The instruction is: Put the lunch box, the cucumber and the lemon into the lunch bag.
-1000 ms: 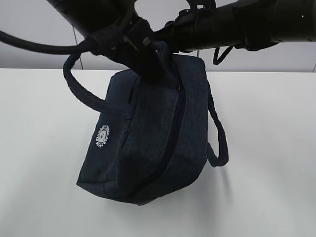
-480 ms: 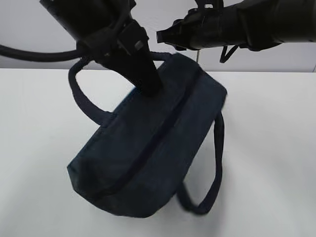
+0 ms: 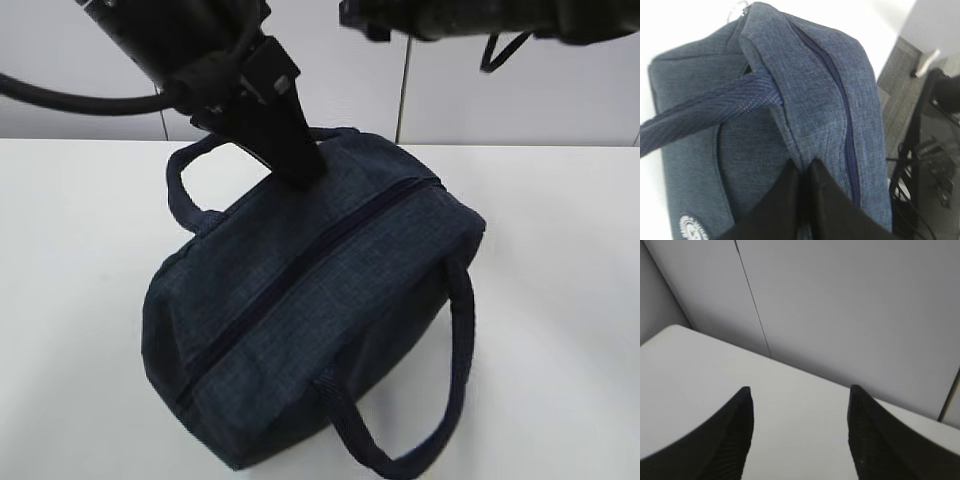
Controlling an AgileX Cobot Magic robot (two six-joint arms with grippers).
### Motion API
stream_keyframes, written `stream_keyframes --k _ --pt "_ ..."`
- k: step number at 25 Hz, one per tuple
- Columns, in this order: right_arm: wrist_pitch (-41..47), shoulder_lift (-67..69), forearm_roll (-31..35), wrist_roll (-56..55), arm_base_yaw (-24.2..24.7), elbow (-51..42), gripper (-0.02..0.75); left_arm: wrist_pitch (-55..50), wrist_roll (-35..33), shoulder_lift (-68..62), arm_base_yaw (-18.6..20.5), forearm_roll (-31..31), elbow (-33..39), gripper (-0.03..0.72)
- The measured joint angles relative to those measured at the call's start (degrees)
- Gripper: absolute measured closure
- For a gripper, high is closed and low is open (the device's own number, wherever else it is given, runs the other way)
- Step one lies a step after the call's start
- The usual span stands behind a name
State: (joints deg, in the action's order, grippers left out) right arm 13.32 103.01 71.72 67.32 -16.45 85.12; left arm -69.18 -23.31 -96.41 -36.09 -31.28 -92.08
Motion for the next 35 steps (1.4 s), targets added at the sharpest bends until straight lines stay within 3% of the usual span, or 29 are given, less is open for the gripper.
stream_keyframes --k 6,13,18,28,35 --pt "6.9 -9.6 1.7 0.0 6.6 0.1 0.282 6.3 1.0 -3.2 5.1 -3.1 0.0 0.694" --pt "10.0 -14.3 1.7 -0.4 8.5 0.1 0.282 17.0 0.9 -6.8 10.0 -19.8 0.0 0.694" --pt "10.7 -15.1 1.7 -0.7 8.5 0.1 0.282 23.3 -0.3 -9.7 10.3 -28.7 0.0 0.694" --pt "15.3 -15.2 -3.4 -5.2 8.5 0.1 0.282 28.6 -0.4 -19.3 13.4 -33.2 0.0 0.694" --pt "16.4 -15.3 -5.6 -6.9 8.6 0.1 0.282 25.5 -0.4 -19.3 15.9 -32.3 0.0 0.671"
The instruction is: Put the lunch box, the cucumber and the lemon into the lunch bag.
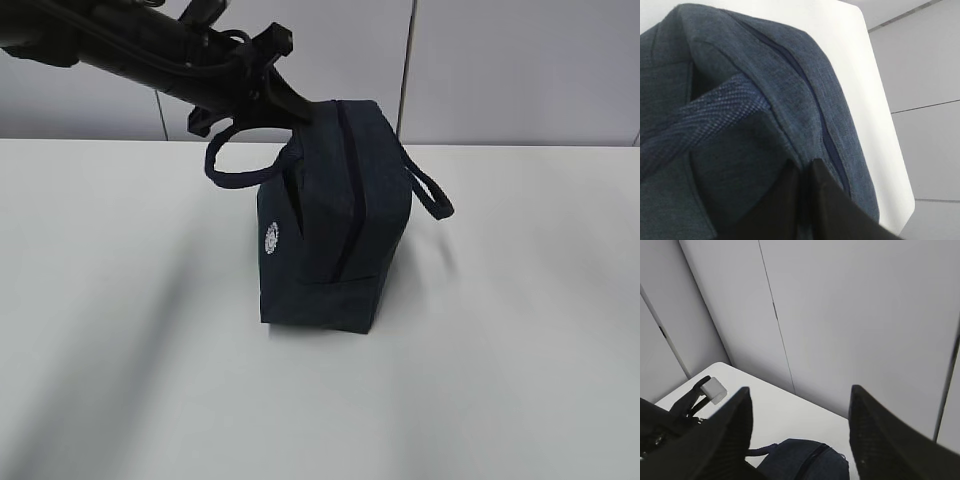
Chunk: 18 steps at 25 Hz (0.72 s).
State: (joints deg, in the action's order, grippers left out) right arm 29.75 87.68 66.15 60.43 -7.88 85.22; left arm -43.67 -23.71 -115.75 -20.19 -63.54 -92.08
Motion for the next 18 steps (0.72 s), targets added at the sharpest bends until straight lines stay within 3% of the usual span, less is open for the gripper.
stream_keyframes --k 2,7,9,13,18 --pt "0.0 0.0 0.0 -0.2 0.0 0.0 0.282 -1.6 -0.1 0.0 0.9 0.7 0.0 0.617" --pt "0.1 0.0 0.0 -0.8 0.0 0.0 0.283 -6.1 -0.1 0.0 3.5 1.7 0.0 0.316" --pt "0.5 0.0 0.0 -0.9 0.0 0.0 0.283 -8.3 -0.1 0.0 4.4 2.1 0.0 0.249" --pt "3.1 0.0 -0.1 -2.2 0.0 0.0 0.283 -9.8 -0.2 0.9 6.0 5.7 0.0 0.23" --pt "5.8 -0.4 -0.4 -4.2 0.0 0.0 0.283 -9.0 -0.4 7.3 6.8 17.7 0.0 0.238"
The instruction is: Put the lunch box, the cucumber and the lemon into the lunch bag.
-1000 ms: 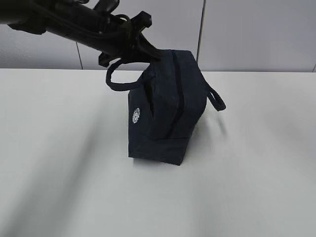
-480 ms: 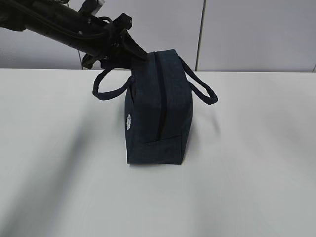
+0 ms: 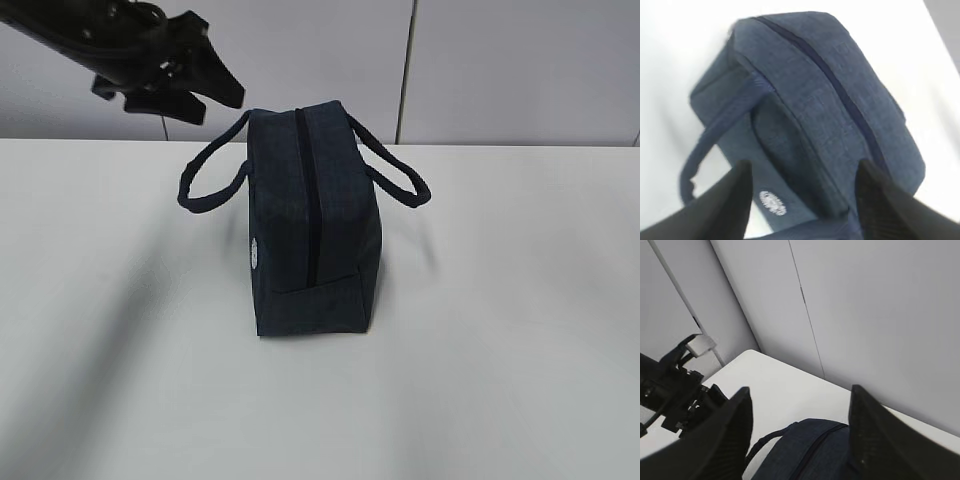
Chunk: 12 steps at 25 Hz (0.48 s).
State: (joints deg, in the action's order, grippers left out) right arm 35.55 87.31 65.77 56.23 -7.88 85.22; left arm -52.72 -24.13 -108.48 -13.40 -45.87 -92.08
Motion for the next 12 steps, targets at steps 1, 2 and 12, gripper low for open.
stream_keyframes --k 1,2,12 --pt "0.3 -0.5 -0.1 -0.6 0.0 0.0 0.283 0.2 0.0 1.7 0.0 2.6 0.0 0.24" --pt "0.3 -1.1 -0.4 -1.4 0.0 0.0 0.283 0.4 0.0 3.5 0.0 5.5 0.0 0.244" --pt "-3.0 -13.6 -24.3 -33.1 2.0 6.8 0.283 0.8 0.0 18.9 0.0 17.9 0.0 0.273"
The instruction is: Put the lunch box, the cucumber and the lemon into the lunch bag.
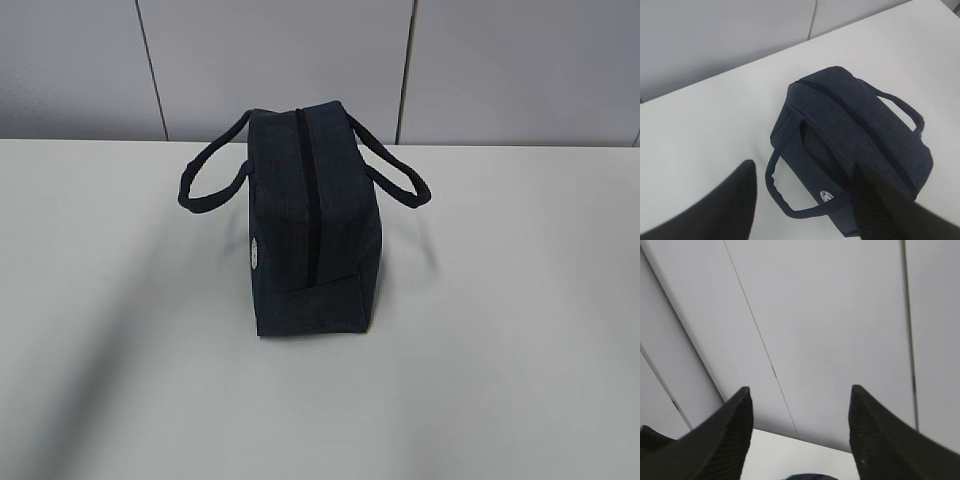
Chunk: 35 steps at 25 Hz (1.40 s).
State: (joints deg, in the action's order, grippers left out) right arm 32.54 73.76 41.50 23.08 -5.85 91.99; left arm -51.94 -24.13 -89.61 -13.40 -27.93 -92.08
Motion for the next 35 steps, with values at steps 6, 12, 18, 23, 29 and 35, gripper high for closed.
stream_keyframes --k 6,12,18,23,29,35 --pt "20.7 -1.0 -22.9 -11.3 1.3 12.9 0.283 -4.6 1.1 7.4 0.0 1.2 0.0 0.285" --pt "35.6 -6.7 -28.9 -14.9 1.3 14.7 0.283 -10.7 3.0 15.6 0.0 3.3 0.4 0.295" --pt "40.1 -17.2 -29.1 -16.9 1.3 7.4 0.296 -11.9 3.2 27.9 0.0 3.6 9.2 0.299" --pt "40.2 -31.4 -29.4 -17.1 1.3 -8.3 0.299 -11.4 4.4 41.5 0.0 4.1 20.4 0.3" --pt "39.6 -49.8 -30.6 -17.0 1.3 -29.0 0.299 -12.3 6.9 56.2 0.0 7.2 31.6 0.309" --pt "40.8 -67.1 -34.4 -16.9 1.3 -44.1 0.299 -14.0 9.2 69.9 0.0 10.2 43.6 0.314"
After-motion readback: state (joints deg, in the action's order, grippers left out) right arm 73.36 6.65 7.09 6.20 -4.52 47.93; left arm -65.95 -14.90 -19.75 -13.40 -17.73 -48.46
